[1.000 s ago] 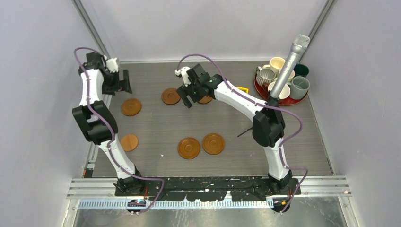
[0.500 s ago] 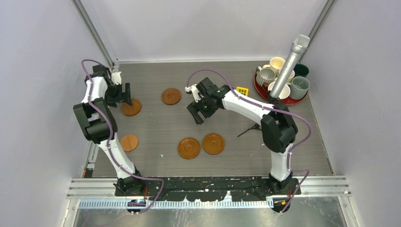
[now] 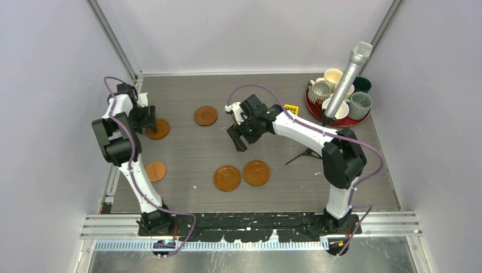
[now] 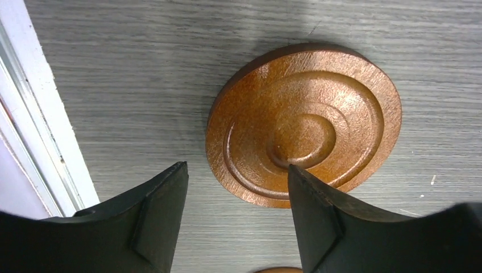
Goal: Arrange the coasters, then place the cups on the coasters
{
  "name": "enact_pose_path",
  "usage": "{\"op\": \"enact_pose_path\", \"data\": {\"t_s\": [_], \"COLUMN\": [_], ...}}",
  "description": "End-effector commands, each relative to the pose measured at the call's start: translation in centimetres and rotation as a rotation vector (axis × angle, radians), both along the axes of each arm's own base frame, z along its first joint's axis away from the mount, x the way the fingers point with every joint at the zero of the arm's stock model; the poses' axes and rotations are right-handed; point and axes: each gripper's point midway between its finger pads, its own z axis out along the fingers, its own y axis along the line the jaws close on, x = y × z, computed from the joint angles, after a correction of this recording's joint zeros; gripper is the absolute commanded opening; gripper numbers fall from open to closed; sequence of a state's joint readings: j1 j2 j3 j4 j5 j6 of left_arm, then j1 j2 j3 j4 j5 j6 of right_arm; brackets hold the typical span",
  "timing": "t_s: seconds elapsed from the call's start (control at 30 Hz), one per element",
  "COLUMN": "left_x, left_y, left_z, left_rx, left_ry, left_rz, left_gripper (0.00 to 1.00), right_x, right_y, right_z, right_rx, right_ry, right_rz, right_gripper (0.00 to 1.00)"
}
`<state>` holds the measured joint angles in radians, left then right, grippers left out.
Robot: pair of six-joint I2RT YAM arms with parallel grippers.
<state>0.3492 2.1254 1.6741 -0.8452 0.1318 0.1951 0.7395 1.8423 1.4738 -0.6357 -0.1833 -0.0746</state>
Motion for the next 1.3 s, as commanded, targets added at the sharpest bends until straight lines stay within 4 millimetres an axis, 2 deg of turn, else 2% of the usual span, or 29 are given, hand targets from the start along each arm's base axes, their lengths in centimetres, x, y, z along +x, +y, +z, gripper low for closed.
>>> {"op": "enact_pose_path", "data": {"t_s": [0.0,0.33,0.6,0.77,1.0,1.27], "left_x": [1.8,2.1,3.3,4.6,7.4,8.6], "left_y": [0.5,-0.6,-2.8,-4.0,-3.9,-4.3], "left_z": [0.6,-0.9,-1.5,-1.6,-1.3,-1.7], "left_rx": [0.014,-0.020,-0.022,-0.011,0.025,0.040], "left_ry": [-0.049,-0.017,-0.010,-0.015,-0.033,-0.038], "left_rz": [-0.009,-0.029,-0.077,-0.089,-0.063,-0.088], "left_gripper": [0.64,0.50,0.43,0.41,0.39,0.39], "right_x": [0.1,0.5,1.4,1.7,2.0,2.3], "right_y": [-0.2,-0.8,-0.9,-0.8,-0.8,-0.8], "right_z": [2.3,2.1,1.8,1.9,2.1,2.1], "right_rx": [0.035,0.007,-0.007,-0.009,-0.013,-0.018], "right_ry": [-0.065,-0.088,-0.111,-0.119,-0.133,-0.137], "right_rz": [0.010,-0.006,-0.033,-0.041,-0.049,-0.051], "right_gripper": [0.87,0.87,0.87,0.87,0.87,0.87]}}
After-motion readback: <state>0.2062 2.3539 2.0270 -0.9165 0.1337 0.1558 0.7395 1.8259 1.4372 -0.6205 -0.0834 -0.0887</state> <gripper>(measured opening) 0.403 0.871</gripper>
